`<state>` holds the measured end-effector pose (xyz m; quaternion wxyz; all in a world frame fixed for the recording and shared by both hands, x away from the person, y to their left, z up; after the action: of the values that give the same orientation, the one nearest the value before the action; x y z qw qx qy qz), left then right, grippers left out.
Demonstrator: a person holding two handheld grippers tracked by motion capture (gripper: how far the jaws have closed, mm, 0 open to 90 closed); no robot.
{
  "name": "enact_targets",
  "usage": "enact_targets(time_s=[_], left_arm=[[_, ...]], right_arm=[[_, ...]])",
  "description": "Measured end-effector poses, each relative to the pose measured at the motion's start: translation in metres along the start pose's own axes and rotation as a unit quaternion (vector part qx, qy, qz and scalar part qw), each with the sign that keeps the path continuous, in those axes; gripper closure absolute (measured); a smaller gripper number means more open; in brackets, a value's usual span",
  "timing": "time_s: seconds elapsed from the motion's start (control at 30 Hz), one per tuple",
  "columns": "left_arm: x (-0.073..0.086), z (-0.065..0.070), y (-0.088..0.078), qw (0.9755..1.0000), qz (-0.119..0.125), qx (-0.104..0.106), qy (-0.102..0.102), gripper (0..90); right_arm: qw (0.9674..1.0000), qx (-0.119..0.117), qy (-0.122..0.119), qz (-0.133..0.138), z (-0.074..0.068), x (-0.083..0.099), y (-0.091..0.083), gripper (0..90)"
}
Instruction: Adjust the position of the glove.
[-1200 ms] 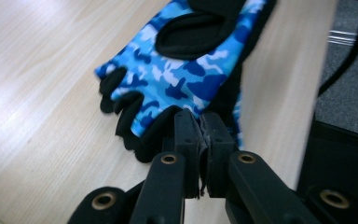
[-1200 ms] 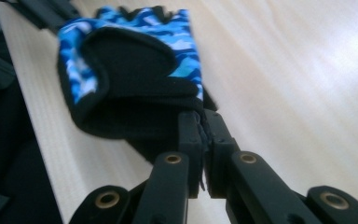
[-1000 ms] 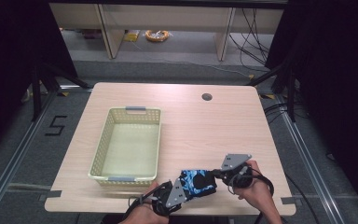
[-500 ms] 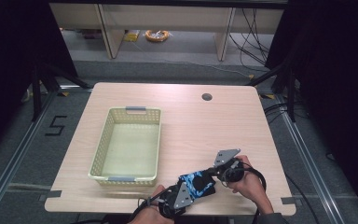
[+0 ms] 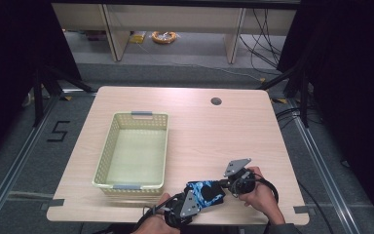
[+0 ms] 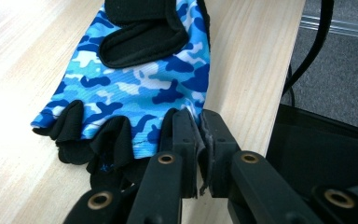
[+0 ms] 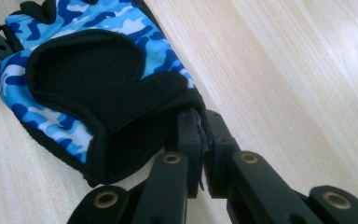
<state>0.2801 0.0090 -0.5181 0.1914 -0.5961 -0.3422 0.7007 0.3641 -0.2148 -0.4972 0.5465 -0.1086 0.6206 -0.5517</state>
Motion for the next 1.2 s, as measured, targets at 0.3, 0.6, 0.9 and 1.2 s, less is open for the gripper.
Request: enact_targets(time_s=[0.3, 0.6, 0.9, 1.2], left_arm=[[0.001, 0.002, -0.019, 0.9997, 0.023, -0.008, 0.009, 68.3], [0.014, -0.011, -0.039, 0.9981, 0.03, -0.038, -0.038, 61.0], [0.017, -0.017, -0.026, 0.9979, 0.01, -0.034, -0.053, 56.4], [0.014, -0.021, -0.017, 0.9979, -0.005, -0.036, -0.053, 55.6]], right_arm=[[0.9853, 0.006, 0.17, 0.016, 0.004, 0.009, -0.027, 75.7], [0.9666, -0.009, 0.255, 0.02, 0.003, 0.016, -0.025, 65.1], [0.9632, -0.036, 0.266, 0.013, 0.003, 0.02, -0.016, 61.7], [0.9601, -0.052, 0.275, 0.011, 0.002, 0.02, -0.013, 61.5]])
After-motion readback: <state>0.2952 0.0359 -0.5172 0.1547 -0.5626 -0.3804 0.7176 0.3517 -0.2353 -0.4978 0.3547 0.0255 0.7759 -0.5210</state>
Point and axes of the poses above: each handheld gripper's, and its own axes: y roughly forward along the jaws, x roughly out of its underside, z roughly to its right, the point moved 1 cm from there along y, roughly forward along the jaws, and after that the axes turned 12 degrees about x, right-handed, at the moved point
